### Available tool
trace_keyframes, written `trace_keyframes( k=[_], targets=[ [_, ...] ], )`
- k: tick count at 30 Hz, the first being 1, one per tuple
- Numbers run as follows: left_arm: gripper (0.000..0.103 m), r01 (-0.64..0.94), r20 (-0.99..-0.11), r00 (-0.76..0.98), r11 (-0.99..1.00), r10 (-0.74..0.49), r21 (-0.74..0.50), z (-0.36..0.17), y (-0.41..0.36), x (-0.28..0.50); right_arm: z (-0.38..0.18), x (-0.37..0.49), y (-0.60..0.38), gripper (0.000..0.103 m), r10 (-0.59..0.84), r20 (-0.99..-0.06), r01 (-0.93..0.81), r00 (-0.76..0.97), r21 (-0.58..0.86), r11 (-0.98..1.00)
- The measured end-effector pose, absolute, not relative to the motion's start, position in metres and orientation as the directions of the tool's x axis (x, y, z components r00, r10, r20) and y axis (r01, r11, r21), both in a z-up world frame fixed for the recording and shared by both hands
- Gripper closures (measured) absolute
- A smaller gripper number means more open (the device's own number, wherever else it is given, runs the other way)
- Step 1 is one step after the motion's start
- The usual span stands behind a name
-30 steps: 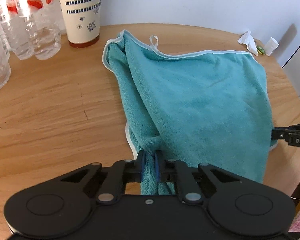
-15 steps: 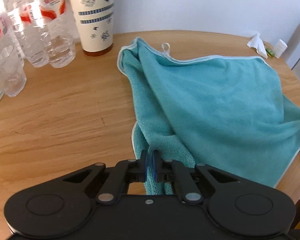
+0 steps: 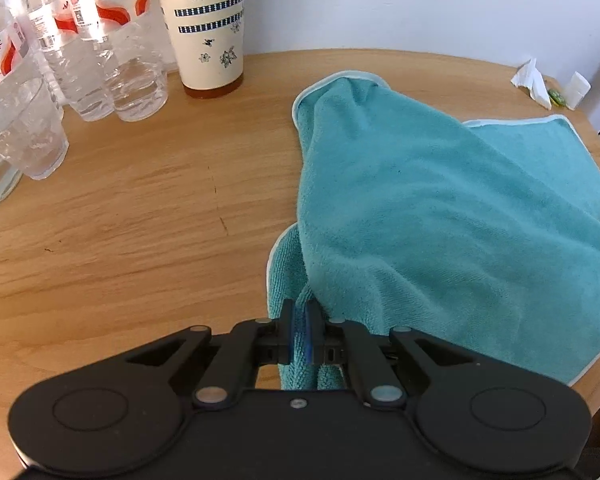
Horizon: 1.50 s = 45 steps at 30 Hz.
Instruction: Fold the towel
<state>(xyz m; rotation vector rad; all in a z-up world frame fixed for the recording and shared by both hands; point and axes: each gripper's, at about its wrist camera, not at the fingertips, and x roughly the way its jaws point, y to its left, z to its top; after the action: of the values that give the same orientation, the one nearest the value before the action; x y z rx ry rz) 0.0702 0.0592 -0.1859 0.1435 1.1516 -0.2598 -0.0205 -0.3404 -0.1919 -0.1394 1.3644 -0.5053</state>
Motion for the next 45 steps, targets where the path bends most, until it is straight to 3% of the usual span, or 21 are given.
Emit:
trace_keyframes(
  k=[2,4,6,15,21,31,35,36,37,39,45],
  targets=[
    [0.099,0.28,-0.915,0.382,0.96,-0.127,-0.016,-0.185,0.059,0.068,-0.19,-0.019,-0.338,0.096,-0.43,-0.895,0.232,0.122,-0.395,0.889],
    [0.099,0.281,-0.917,0.38,0.96,-0.123,-0.012,-0.185,0.058,0.067,-0.184,-0.02,-0.335,0.071,-0.461,-0.873,0.193,0.156,-0.431,0.881],
    [0.099,0.278,-0.918,0.377,0.961,-0.121,-0.012,-0.186,0.058,0.066,-0.178,-0.019,-0.334,0.063,-0.503,-0.839,0.156,0.209,-0.479,0.864],
    [0.099,0.204,-0.923,0.373,0.979,-0.099,-0.022,-0.187,0.052,0.061,-0.143,0.044,-0.353,0.064,-0.305,-0.855,0.109,0.419,-0.286,0.952],
    [0.099,0.167,-0.93,0.363,0.986,-0.058,0.004,-0.188,0.047,0.056,-0.154,0.11,-0.351,0.064,-0.139,-0.841,0.055,0.523,-0.129,0.99],
    [0.098,0.061,-0.941,0.336,0.996,0.037,0.061,-0.19,0.032,0.063,-0.2,0.18,-0.341,0.062,-0.037,-0.857,-0.035,0.514,-0.065,0.997],
    [0.098,0.041,-0.942,0.333,0.997,0.052,0.069,-0.19,0.031,0.063,-0.203,0.191,-0.349,0.063,0.033,-0.86,-0.107,0.508,-0.026,0.994],
    [0.098,0.038,-0.941,0.333,0.997,0.054,0.071,-0.19,0.031,0.062,-0.203,0.193,-0.351,0.074,0.046,-0.864,-0.117,0.501,-0.015,0.993],
    [0.098,0.036,-0.941,0.333,0.997,0.059,0.075,-0.19,0.03,0.062,-0.203,0.194,-0.353,0.091,0.072,-0.87,-0.128,0.487,0.01,0.992],
    [0.098,0.032,-0.94,0.333,0.996,0.068,0.083,-0.189,0.029,0.062,-0.201,0.197,-0.356,0.093,0.101,-0.88,-0.135,0.465,0.042,0.99],
    [0.098,0.019,-0.939,0.333,0.995,0.088,0.1,-0.188,0.027,0.06,-0.191,0.196,-0.365,0.096,0.01,-0.89,-0.071,0.456,-0.025,0.997]
  ],
)
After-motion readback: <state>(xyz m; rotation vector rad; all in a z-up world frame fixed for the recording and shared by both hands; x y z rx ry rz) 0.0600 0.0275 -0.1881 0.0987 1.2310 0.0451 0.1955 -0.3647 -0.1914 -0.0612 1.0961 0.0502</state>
